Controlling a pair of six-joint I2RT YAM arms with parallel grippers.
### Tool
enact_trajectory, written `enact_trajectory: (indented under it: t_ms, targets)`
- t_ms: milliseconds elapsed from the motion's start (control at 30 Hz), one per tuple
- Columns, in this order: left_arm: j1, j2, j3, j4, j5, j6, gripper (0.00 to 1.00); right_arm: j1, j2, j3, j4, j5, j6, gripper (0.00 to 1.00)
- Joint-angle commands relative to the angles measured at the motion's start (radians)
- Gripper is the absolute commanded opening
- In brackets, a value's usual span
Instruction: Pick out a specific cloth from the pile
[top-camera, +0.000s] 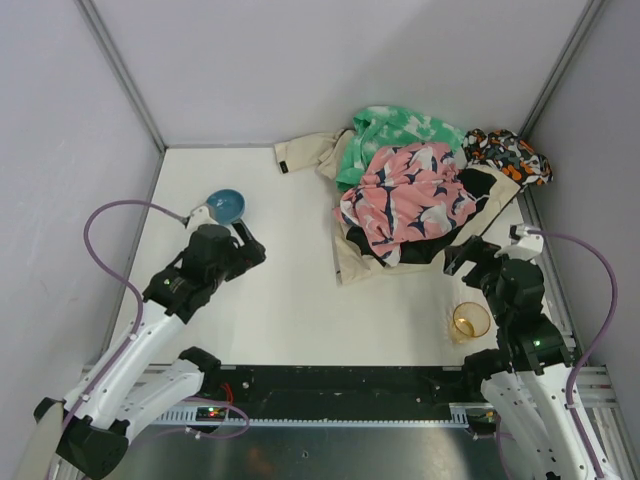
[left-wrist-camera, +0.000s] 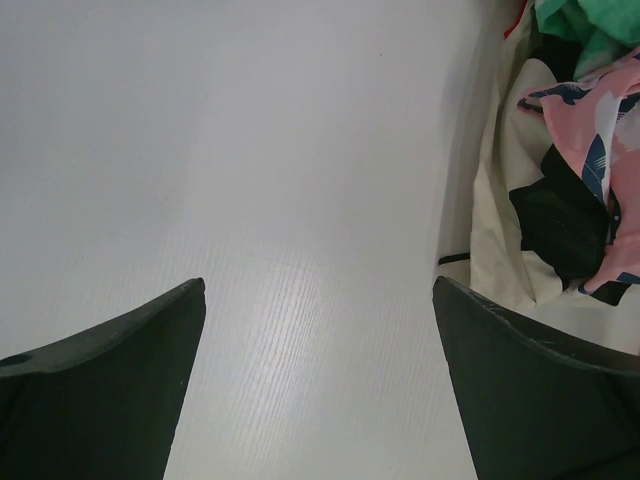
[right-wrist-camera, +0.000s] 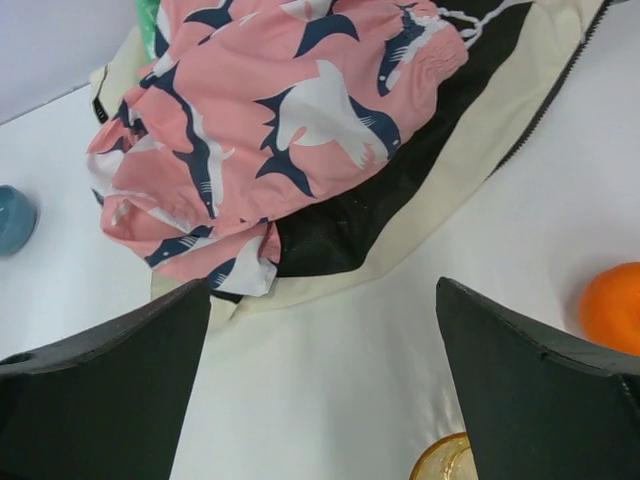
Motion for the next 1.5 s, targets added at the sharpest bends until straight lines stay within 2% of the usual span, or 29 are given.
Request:
enact_trajectory:
  t_ms: [0,100,200,300,433,600,767,1100,1133,1167,1300,1467]
  targets:
    - [0.009,-0.020,-0.008,0.015,0.001,0.020,1.00,-0.002,0.011,0.021,0.077,-0.098,-0.019,0.99]
    - [0.009,-0.019,-0.011,0.017,0.013,0.027,1.00,0.001,0.056,0.021,0.171,-0.259,-0.039,0.99]
    - [0.009,-0.017,-0.020,0.017,0.027,0.029,1.00,0.036,0.156,0.028,0.275,-0.350,-0.083,0.99]
    - [0.009,-0.014,-0.024,0.017,0.043,0.033,1.00,0.169,0.313,0.072,0.320,-0.240,-0.157,0.99]
    - [0.009,-0.024,-0.035,0.017,0.070,0.039,1.00,0.345,0.655,0.247,0.294,-0.045,-0.318,0.99]
    - [0.009,-0.027,-0.047,0.016,0.080,0.039,1.00,0.466,1.030,0.433,0.275,0.111,-0.657,0.99]
    - [0.009,-0.016,-0.047,0.017,0.083,0.045,1.00,0.451,1.294,0.580,0.234,0.150,-0.780,0.99]
    - [0.009,-0.005,-0.040,0.017,0.081,0.049,1.00,0.295,1.681,0.863,0.004,0.341,-0.704,0.98]
    - [0.009,-0.005,-0.037,0.017,0.080,0.050,1.00,0.288,1.713,0.898,-0.015,0.368,-0.698,0.96]
    - [0.009,-0.004,-0.036,0.017,0.080,0.051,1.00,0.281,1.734,0.924,-0.018,0.389,-0.694,0.90]
    - [0.009,-0.018,-0.035,0.016,0.084,0.056,1.00,0.258,1.755,1.003,0.072,0.554,-0.679,0.50]
    - [0.009,-0.016,-0.029,0.018,0.097,0.055,1.00,0.210,1.640,1.070,0.267,0.720,-0.697,0.17]
